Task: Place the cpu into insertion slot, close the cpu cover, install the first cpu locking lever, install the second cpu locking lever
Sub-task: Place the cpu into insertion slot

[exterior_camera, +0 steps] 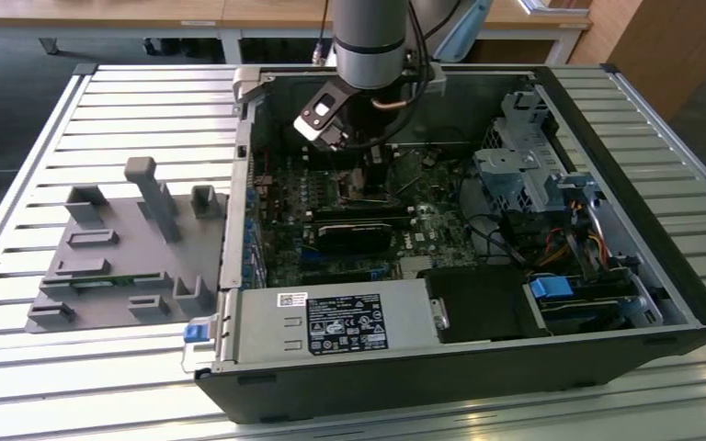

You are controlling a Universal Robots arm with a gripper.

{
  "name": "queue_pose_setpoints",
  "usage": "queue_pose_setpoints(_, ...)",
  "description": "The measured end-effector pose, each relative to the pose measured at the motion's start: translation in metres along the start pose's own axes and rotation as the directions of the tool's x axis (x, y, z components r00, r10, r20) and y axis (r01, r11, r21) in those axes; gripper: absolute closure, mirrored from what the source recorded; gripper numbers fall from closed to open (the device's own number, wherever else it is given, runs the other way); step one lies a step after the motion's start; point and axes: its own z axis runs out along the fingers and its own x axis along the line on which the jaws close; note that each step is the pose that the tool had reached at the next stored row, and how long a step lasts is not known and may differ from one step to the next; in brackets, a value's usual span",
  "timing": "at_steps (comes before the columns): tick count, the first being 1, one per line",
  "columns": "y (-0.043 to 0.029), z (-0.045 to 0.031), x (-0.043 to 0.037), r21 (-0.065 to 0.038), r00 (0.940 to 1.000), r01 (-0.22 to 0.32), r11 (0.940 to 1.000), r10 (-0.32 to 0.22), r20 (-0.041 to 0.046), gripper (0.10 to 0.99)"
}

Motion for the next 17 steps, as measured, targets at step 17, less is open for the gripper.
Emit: queue_pose_setpoints(17, -0.0032, 0.0121, 0.0028, 0.0, 1.0, -0.003, 1.0, 0.003, 0.0002, 0.545)
